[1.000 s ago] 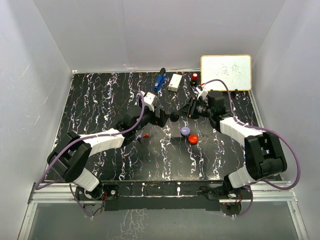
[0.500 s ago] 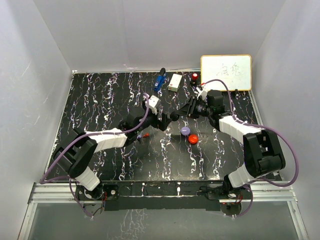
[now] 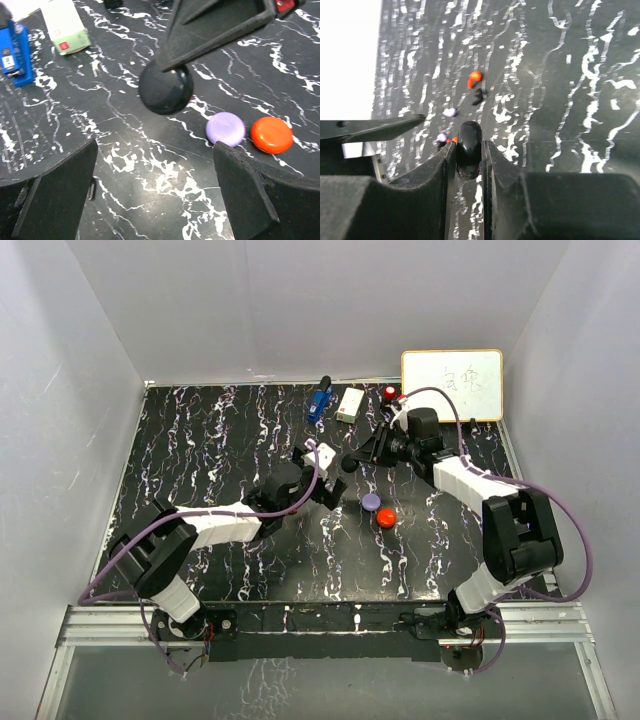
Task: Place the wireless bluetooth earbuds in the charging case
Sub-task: Place the charging case at the center of the board.
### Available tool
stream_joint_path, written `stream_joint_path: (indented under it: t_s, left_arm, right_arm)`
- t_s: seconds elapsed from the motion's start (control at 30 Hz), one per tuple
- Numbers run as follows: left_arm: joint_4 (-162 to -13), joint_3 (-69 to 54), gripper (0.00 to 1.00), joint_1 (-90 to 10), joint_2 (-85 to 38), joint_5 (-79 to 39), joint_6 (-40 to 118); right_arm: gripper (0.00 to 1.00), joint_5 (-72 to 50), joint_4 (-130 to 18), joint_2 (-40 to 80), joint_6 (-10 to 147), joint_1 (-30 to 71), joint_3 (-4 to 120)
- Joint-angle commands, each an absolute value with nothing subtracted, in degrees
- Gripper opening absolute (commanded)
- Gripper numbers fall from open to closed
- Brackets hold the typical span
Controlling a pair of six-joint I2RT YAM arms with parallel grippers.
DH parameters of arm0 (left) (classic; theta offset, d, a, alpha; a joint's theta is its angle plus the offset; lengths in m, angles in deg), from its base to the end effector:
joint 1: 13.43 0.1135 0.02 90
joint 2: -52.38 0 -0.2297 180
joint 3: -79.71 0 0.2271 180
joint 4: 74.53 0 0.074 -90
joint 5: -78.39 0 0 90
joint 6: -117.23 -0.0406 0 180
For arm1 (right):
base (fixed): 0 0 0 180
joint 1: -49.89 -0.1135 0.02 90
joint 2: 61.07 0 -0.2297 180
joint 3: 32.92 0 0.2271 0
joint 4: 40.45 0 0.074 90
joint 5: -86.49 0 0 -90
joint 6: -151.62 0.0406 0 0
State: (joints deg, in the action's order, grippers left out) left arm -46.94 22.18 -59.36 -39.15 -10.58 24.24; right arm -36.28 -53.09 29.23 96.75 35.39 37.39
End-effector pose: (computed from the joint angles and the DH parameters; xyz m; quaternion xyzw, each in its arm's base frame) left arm 0.2289 -0.2354 0.2033 0.3032 0.6811 -0.2377 0.6226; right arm 0.3098 0.1028 0.2073 0.0175 0.8523 0.4179 0.3141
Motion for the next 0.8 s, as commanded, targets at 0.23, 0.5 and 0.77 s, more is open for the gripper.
stream_joint_path:
  t_s: [0.23, 0.5, 0.77]
  left_arm:
    - [-50.5, 24.7, 0.98, -59.3, -31.9, 7.7, 28.9]
    - [-60.4, 23.3, 0.99, -57.8, -27.0, 15.6, 34.4]
    - [-64.5, 23.6, 0.99, -54.8, -26.3, 15.4, 38.6]
  right_arm:
    - [0.00, -5.5, -65.2, 33.0, 82.2, 28.8, 45.2]
    - [0.00, 14.7, -69.1, 35.3, 78.5, 22.5, 49.5]
    - [0.00, 26.8, -72.7, 43.2, 76.1, 17.1, 54.4]
